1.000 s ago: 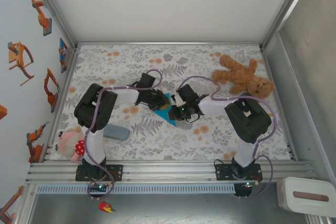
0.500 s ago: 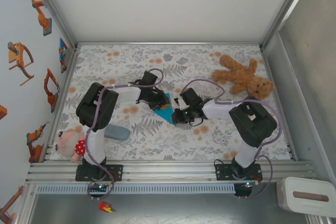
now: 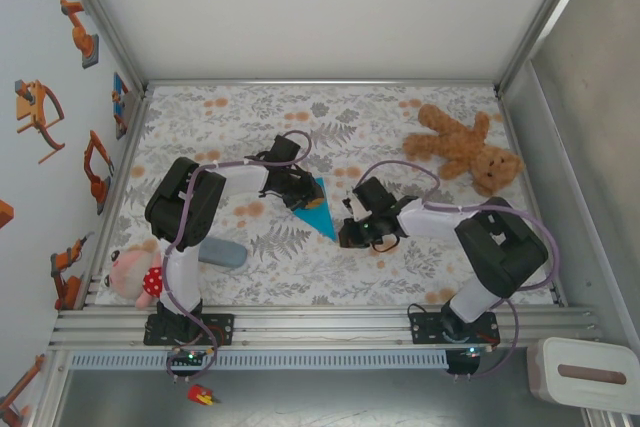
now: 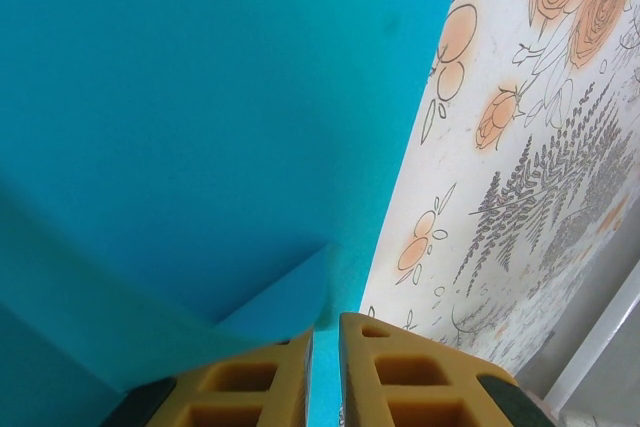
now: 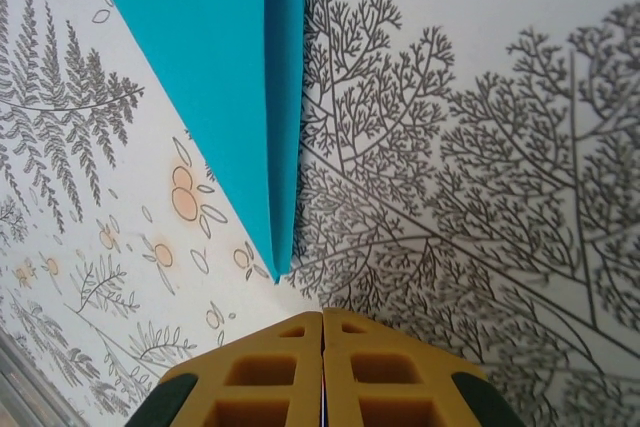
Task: Fold a paper plane with a square sheet of paper (pick it up from the middle)
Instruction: Fourth fold the wing at the center of the table.
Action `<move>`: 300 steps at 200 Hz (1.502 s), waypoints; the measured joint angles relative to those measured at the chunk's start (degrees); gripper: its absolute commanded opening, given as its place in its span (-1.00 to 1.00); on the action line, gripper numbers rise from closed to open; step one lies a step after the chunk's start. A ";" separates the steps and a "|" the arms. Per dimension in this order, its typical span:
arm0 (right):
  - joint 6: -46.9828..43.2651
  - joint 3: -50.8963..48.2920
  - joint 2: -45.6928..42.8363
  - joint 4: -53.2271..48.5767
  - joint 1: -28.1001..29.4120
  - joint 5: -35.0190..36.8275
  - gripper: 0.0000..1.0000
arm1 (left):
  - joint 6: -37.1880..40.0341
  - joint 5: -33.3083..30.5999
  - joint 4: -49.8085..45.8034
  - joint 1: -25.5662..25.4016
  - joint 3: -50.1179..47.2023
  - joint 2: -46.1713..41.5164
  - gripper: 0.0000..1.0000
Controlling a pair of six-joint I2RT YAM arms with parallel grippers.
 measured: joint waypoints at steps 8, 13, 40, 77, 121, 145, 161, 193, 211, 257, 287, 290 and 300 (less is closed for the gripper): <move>0.00 0.02 -0.81 -0.17 -0.04 0.44 -0.83 | 0.00 0.00 0.00 0.00 0.00 0.00 -0.69; 0.00 0.07 -1.40 -0.17 -0.09 0.68 -0.83 | 0.00 0.00 0.00 0.00 0.00 0.00 -0.69; 0.24 2.12 -1.46 0.63 -0.17 0.76 -0.87 | 0.00 0.02 0.13 0.00 0.00 0.00 -0.69; 1.38 8.52 5.03 4.15 -0.20 0.42 -0.95 | 0.00 0.04 0.26 -0.02 -0.04 -0.11 -0.69; 1.38 11.61 10.58 5.70 -0.17 0.68 -0.99 | 0.00 -0.02 1.03 -0.07 -0.74 -0.74 -0.71; 1.31 11.61 12.15 5.05 -0.17 1.79 -1.00 | 0.02 -0.04 1.16 -0.09 -1.57 -1.66 -0.71; 1.03 11.63 12.28 5.01 -0.20 2.27 -1.00 | 0.57 -0.09 1.07 -0.35 -1.64 -2.60 -0.71; -0.02 11.61 12.28 4.87 -0.17 2.64 -1.00 | 2.95 -0.87 2.64 -0.46 -3.08 -7.63 -0.70; -0.42 11.54 12.26 4.87 -0.17 2.67 -1.00 | 4.61 -1.64 4.39 -0.46 -4.94 -10.99 -0.69; -0.90 11.32 12.17 5.07 -0.17 2.78 -1.00 | 7.65 -1.88 8.50 -0.46 -9.18 -11.52 -0.70; -0.90 11.32 12.15 5.07 -0.17 2.82 -1.00 | 8.52 -0.79 10.93 -0.48 -9.44 -8.63 -0.70; -0.92 11.32 12.17 5.07 -0.17 2.82 -1.00 | 8.55 -0.59 11.26 -0.48 -9.46 -8.35 -0.70; -0.92 11.32 12.17 5.07 -0.17 2.82 -1.00 | 8.66 0.07 12.72 -0.50 -9.64 -7.50 -0.70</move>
